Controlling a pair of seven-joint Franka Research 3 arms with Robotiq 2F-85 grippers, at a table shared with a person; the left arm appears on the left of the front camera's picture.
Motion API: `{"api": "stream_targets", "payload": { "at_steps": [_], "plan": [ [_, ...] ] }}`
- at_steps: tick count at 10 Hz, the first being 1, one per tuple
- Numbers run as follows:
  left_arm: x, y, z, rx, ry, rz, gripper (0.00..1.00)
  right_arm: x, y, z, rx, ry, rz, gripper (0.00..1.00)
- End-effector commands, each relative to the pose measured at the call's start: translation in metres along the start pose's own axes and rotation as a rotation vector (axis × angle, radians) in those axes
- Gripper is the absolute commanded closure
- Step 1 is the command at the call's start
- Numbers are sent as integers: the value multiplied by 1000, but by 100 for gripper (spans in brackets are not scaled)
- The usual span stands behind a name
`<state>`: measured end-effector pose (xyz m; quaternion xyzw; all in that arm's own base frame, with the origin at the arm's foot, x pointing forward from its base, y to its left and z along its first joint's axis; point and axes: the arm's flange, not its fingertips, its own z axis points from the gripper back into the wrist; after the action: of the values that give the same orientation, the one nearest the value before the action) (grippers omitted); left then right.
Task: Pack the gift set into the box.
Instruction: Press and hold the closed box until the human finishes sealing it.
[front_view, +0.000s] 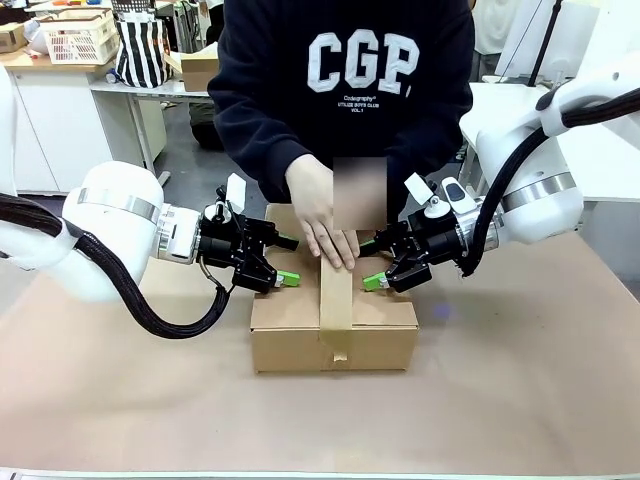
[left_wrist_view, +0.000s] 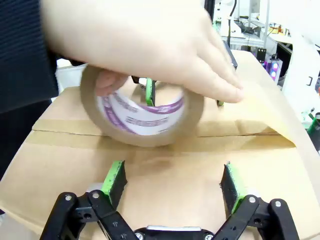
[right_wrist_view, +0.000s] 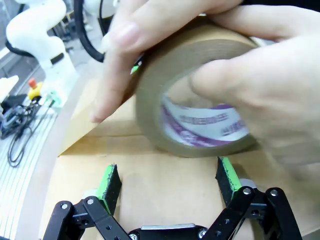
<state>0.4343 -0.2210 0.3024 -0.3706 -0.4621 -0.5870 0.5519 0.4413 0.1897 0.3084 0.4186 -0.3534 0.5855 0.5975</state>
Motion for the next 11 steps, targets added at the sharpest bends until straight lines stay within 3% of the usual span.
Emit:
{"api": "stream_targets", "payload": {
  "at_steps": [1,11],
  "plan": [
    [-2,-1,-1,-4,-1,1,0,-2,0,-1,-1,3,-4,0],
    [-2,-1,-1,-4,-1,1,0,-2,0,-1,-1,3,-4,0]
  ]
}}
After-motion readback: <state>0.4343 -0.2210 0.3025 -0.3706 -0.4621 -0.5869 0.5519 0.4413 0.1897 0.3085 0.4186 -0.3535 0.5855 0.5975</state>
